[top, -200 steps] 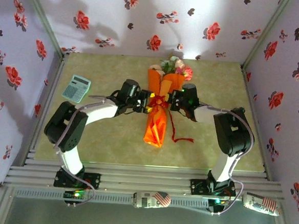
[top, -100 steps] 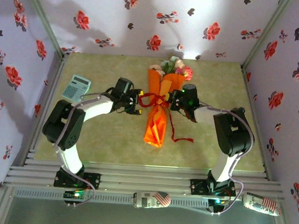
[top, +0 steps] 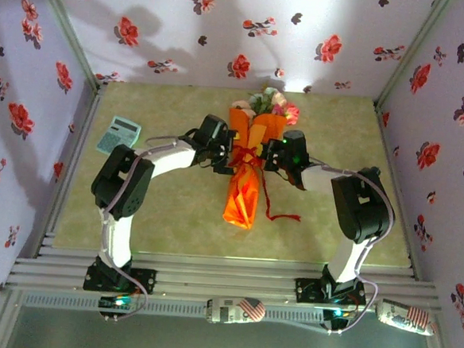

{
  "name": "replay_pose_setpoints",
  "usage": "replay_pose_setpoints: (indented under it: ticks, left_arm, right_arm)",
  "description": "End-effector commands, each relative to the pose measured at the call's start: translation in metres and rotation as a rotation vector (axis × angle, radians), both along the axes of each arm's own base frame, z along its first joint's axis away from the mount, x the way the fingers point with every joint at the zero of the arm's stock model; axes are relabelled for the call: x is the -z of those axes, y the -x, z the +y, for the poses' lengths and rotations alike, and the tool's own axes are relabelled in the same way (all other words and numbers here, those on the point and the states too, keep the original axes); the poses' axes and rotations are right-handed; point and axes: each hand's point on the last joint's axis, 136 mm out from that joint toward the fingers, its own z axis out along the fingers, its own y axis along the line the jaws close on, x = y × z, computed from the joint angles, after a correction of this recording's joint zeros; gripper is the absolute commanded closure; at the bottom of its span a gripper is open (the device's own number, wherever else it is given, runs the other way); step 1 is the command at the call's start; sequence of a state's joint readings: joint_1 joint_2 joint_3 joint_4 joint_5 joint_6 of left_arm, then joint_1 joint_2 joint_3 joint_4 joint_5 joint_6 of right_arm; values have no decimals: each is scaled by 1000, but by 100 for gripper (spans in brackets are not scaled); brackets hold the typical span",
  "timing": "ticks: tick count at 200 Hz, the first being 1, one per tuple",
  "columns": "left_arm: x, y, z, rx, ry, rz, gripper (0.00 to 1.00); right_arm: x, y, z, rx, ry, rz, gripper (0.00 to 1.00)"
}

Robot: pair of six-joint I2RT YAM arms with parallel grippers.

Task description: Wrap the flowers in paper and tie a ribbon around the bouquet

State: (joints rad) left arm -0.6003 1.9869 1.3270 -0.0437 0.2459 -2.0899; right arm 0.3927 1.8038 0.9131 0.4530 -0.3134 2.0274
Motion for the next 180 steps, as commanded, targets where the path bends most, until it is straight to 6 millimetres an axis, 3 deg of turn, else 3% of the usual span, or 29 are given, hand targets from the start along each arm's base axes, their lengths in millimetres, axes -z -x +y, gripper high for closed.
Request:
replay_pose_setpoints:
  ticks: [1, 83, 111, 139, 159, 180]
  left_arm:
    - [26, 6, 9, -138, 20, 183, 11]
    - [45, 12, 25, -133, -28, 195, 49]
    - [48, 13, 28, -135, -35, 197, 72]
    - [56, 13, 28, -138, -40, 209, 73]
    - [60, 11, 29, -144, -41, 208, 67]
    - [64, 7, 27, -147, -40, 203, 77]
  right_arm:
    - [-8, -3, -3, 21, -11, -28, 100]
    - [-8, -2, -2, 21, -15, -31, 100]
    - [-9, -3, -2, 23, -18, -34, 100]
    - [-9, -2, 0, 23, -22, -37, 100]
    - [-10, -2, 0, 23, -23, -38, 100]
    - [-10, -1, -1, 26, -22, -39, 100]
